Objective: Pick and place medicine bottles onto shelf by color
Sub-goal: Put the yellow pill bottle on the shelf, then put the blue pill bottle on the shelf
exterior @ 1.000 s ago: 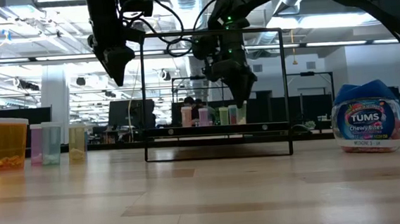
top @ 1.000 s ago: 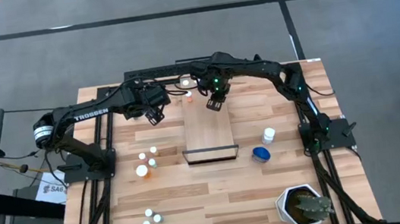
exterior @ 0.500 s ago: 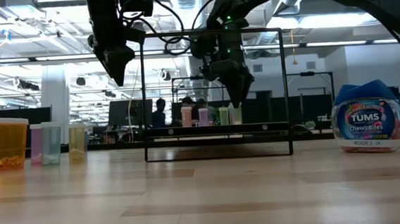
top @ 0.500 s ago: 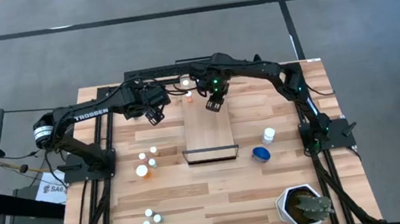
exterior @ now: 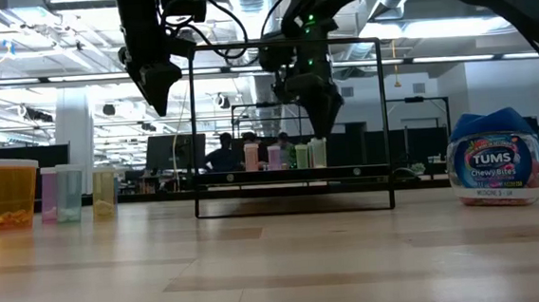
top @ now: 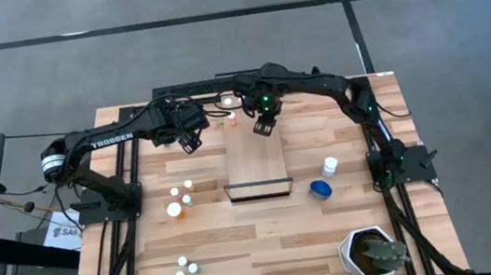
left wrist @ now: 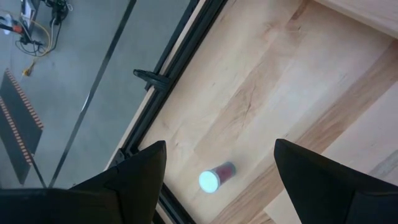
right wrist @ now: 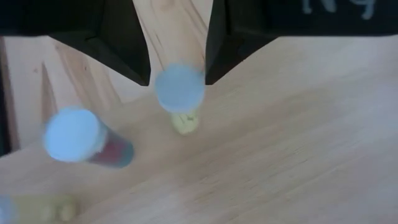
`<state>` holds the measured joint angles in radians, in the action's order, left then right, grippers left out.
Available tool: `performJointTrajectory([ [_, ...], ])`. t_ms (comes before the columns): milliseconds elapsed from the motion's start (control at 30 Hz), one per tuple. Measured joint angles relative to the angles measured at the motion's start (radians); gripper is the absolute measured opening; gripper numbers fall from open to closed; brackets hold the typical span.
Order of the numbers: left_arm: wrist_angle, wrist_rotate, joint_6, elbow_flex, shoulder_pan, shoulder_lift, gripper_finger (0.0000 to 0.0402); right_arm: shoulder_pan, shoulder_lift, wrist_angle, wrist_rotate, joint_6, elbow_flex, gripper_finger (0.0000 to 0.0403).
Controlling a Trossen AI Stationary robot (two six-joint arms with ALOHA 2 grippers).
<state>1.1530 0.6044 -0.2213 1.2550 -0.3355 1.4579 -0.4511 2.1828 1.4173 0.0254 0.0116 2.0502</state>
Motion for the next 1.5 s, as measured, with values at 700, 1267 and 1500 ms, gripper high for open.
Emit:
performJointTrajectory([
  [700, 0.120, -0.152, 0.061, -0.060, -0.091, -0.015, 0.0288, 0.071, -0.442, -0.173, 0.079, -0.010, -0.289, 0.0167],
  [1267, -0.130, -0.341, 0.007, -0.301, -0.395, -0.110, 0.0288, 0.081, -0.849, -0.528, 0.081, -0.144, -0.816, 0.0166],
  [1500, -0.192, -0.354, -0.002, -0.340, -0.406, -0.110, 0.0288, 0.081, -0.838, -0.554, 0.081, -0.133, -0.851, 0.0169],
])
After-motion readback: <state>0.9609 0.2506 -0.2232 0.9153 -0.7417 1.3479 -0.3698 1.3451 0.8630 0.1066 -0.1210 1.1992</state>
